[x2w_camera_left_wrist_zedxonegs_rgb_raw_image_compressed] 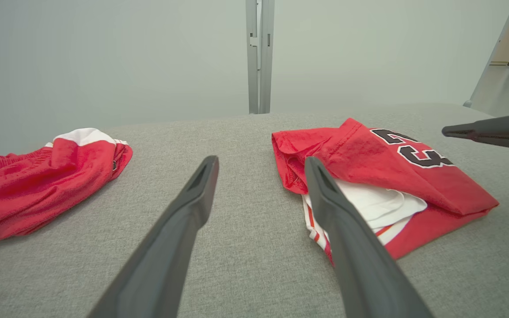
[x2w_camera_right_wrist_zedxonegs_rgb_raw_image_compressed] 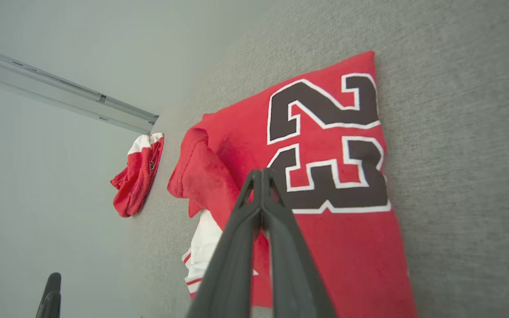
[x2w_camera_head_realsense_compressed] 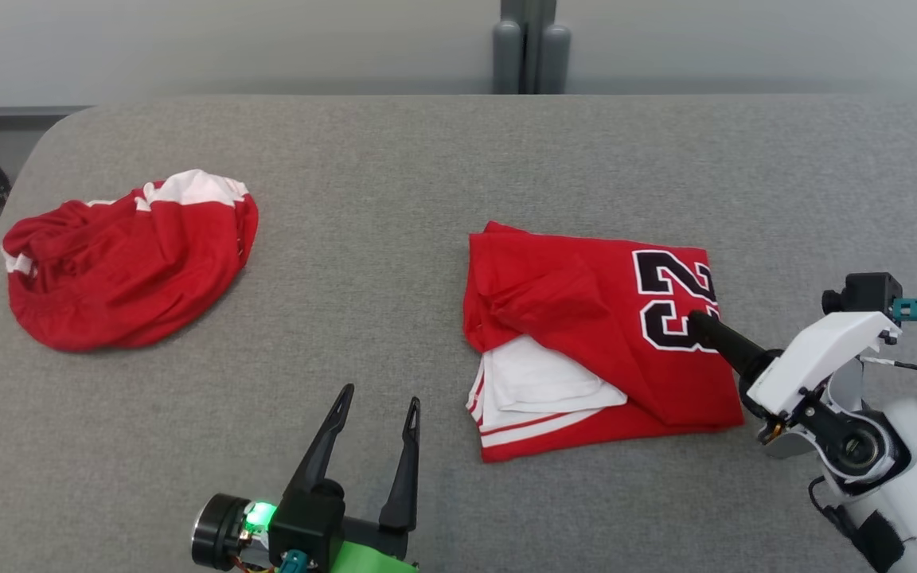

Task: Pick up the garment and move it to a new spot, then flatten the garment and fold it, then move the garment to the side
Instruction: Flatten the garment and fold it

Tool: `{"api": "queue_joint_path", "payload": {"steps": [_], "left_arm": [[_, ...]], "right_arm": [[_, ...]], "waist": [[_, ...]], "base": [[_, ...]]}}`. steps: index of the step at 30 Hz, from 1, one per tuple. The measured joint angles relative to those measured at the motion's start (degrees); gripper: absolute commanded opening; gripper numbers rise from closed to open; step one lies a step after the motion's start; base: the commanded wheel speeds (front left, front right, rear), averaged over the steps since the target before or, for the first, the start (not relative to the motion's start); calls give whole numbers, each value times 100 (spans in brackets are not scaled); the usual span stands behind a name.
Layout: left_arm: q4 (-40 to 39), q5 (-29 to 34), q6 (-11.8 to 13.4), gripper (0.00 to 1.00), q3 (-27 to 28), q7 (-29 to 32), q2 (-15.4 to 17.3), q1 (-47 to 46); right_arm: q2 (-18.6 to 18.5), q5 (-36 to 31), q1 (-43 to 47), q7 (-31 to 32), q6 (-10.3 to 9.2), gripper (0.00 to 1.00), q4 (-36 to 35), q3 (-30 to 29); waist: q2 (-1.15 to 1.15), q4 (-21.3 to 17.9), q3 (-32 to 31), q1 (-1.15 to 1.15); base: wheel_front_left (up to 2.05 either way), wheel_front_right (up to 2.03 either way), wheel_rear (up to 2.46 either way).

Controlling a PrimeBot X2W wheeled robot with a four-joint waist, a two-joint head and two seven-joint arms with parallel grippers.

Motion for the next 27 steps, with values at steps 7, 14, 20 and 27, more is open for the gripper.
{"api": "queue_joint_path", "payload": {"steps": [7,14,20,27], "left_arm": [[10,-151,98,100,-203,0,1,-70],[56,-201,147,100,-334,0,1,-131],[82,-198,174,100,-334,0,0,-160],[118,-141,187,100,-268,0,0,-148]], "right_arm": [[-212,1084,-431,1035,-1,0,813,-190],[-192,947,-611,1103,-1,0,1192,165],[-52,903,-665,1412,-1,0,949,743],[-157,951,-278,1567,-1,0,-108,1382]], "waist": [[0,597,141,0],[0,1056,269,0],[0,1145,295,0],[0,1030,145,0]], "base": [[0,0,0],[0,0,0],[0,0,0],[0,0,0]]}}
